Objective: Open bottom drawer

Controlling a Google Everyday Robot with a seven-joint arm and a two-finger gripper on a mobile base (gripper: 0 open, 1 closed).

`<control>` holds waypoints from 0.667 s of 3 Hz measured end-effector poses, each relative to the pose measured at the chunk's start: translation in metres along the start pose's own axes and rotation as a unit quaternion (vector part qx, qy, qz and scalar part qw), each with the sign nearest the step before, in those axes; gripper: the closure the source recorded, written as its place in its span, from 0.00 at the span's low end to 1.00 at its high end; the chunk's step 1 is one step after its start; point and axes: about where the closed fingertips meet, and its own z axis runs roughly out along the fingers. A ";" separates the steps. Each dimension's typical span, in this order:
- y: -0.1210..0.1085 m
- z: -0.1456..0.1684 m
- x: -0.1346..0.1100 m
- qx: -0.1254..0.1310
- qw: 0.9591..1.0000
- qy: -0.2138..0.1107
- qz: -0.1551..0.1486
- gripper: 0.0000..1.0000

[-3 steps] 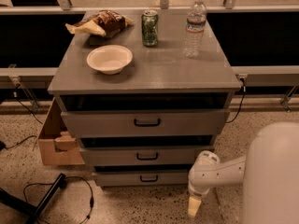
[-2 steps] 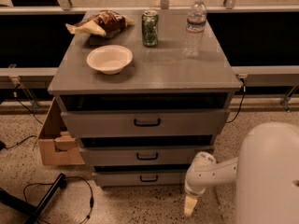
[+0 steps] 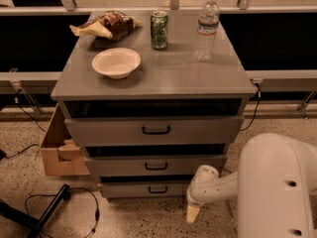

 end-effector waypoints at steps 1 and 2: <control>-0.009 0.022 -0.013 0.019 0.999 -0.008 -0.028 0.00; -0.014 0.042 -0.022 0.034 0.998 -0.005 -0.050 0.00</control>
Offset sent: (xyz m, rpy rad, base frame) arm 0.0389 0.0323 -0.0561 -0.0523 -0.1164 0.1398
